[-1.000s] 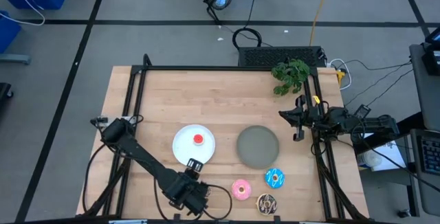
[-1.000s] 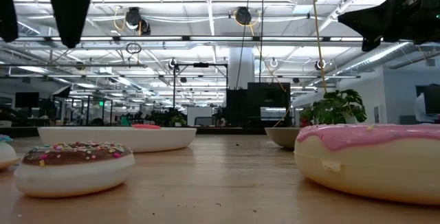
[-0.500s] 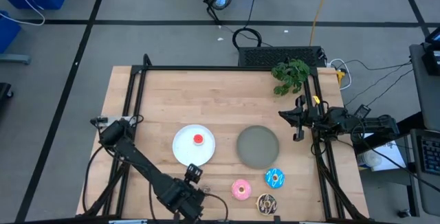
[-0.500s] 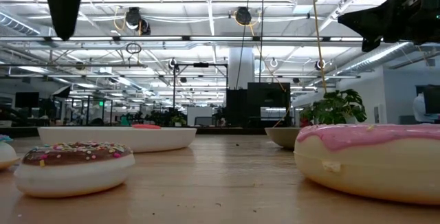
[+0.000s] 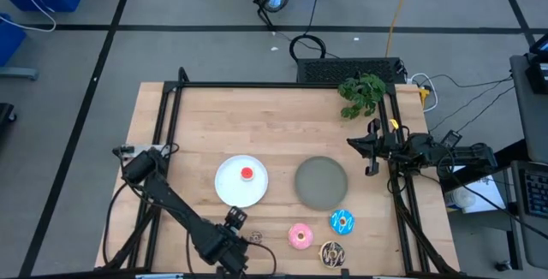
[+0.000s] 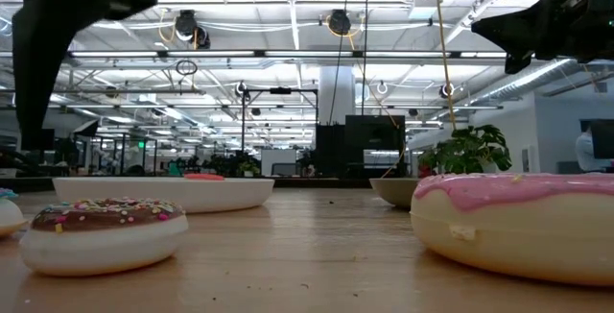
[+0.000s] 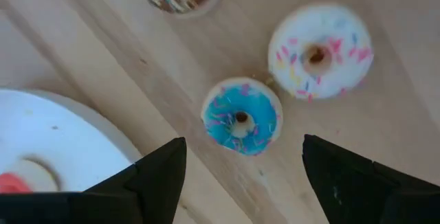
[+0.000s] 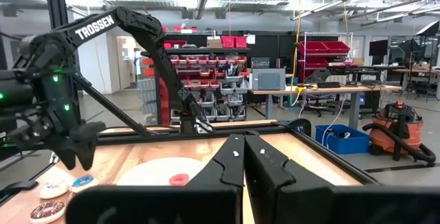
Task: Pick & Place donuts
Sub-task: Put the small blue donut on the white plate, then put the small white donut on the white plate
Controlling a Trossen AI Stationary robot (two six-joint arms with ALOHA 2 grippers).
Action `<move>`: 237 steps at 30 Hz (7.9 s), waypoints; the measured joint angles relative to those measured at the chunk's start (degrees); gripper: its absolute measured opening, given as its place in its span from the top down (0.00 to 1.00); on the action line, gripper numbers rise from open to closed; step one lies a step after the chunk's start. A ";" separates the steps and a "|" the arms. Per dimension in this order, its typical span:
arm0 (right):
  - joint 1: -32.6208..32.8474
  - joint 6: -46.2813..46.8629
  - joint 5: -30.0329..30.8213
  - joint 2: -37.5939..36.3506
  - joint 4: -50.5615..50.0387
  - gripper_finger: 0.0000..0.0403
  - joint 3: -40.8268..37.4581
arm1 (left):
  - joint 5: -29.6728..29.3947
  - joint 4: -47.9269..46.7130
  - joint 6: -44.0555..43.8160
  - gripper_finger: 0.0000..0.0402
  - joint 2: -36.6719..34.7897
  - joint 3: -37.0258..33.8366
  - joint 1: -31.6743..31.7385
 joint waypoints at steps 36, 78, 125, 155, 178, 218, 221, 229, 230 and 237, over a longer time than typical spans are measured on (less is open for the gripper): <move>-0.01 1.49 0.01 0.01 -1.23 1.00 -0.01 | 3.60 9.36 8.99 0.13 -0.11 -9.26 2.44; -0.02 1.09 0.01 -0.01 -2.56 1.00 0.01 | 6.83 14.57 15.37 0.39 0.04 -9.21 3.59; 0.00 1.09 0.01 -0.01 -2.10 1.00 -0.01 | -0.24 11.17 1.41 0.64 -19.28 -20.62 16.79; -0.01 1.49 0.01 0.01 -2.10 1.00 -0.01 | 1.43 16.21 -4.51 0.45 -18.32 -28.84 23.25; -0.02 1.51 -0.01 0.01 -2.12 1.00 0.00 | 2.54 13.55 -4.30 0.23 -18.85 -28.84 25.75; 0.00 -1.95 0.23 0.00 -0.76 1.00 -0.01 | 7.09 13.49 -23.08 0.92 -12.08 -2.94 4.52; 0.00 -1.97 0.23 -0.01 -0.76 1.00 0.01 | 7.55 13.07 -23.06 0.92 -11.02 -2.94 4.03; 0.00 -3.14 0.27 0.00 -0.76 1.00 -0.01 | 7.29 13.18 -23.69 0.92 -10.67 -2.94 3.89; 0.00 -3.18 0.27 0.00 -0.76 1.00 0.00 | 7.27 13.18 -23.38 0.92 -10.67 -2.94 3.89; 0.00 -3.24 0.27 -0.01 -0.28 1.00 -0.01 | 5.76 13.20 -22.98 0.92 -10.67 -2.94 3.88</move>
